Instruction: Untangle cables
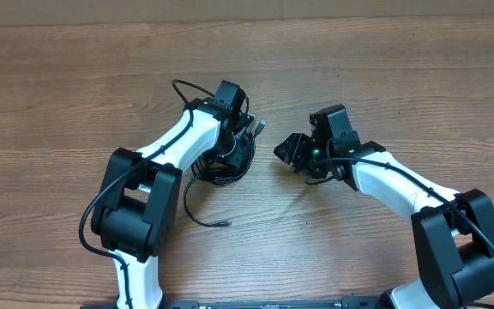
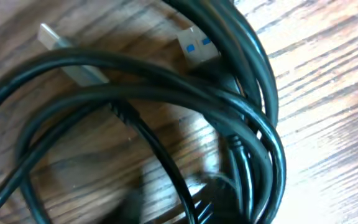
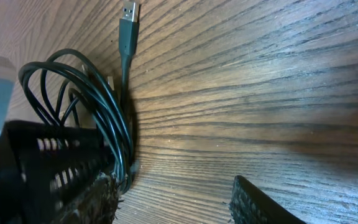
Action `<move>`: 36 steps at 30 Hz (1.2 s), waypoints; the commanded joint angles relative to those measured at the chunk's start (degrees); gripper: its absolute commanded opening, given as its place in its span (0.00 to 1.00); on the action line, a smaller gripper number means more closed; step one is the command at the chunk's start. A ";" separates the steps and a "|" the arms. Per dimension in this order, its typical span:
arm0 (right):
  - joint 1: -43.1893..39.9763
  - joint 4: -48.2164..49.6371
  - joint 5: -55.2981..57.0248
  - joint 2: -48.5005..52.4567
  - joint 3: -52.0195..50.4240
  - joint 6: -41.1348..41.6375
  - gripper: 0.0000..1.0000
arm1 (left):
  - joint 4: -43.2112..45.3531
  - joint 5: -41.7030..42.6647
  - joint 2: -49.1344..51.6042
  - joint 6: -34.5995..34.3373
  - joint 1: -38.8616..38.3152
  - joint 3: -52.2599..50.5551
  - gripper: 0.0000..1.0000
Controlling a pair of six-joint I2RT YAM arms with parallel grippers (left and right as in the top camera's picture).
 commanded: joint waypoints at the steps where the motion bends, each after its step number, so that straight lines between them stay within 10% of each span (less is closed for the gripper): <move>1: -0.02 0.20 0.79 0.24 -0.31 0.13 0.57 | -0.81 1.31 0.59 -0.85 -0.20 -0.92 0.04; 21: -0.02 0.20 1.22 0.24 -0.31 0.13 0.58 | -20.63 5.84 0.07 0.90 -0.09 13.77 0.04; 36: -0.02 0.20 1.90 0.22 -0.31 -0.04 0.58 | -28.68 13.22 -0.04 15.80 -2.10 13.62 0.04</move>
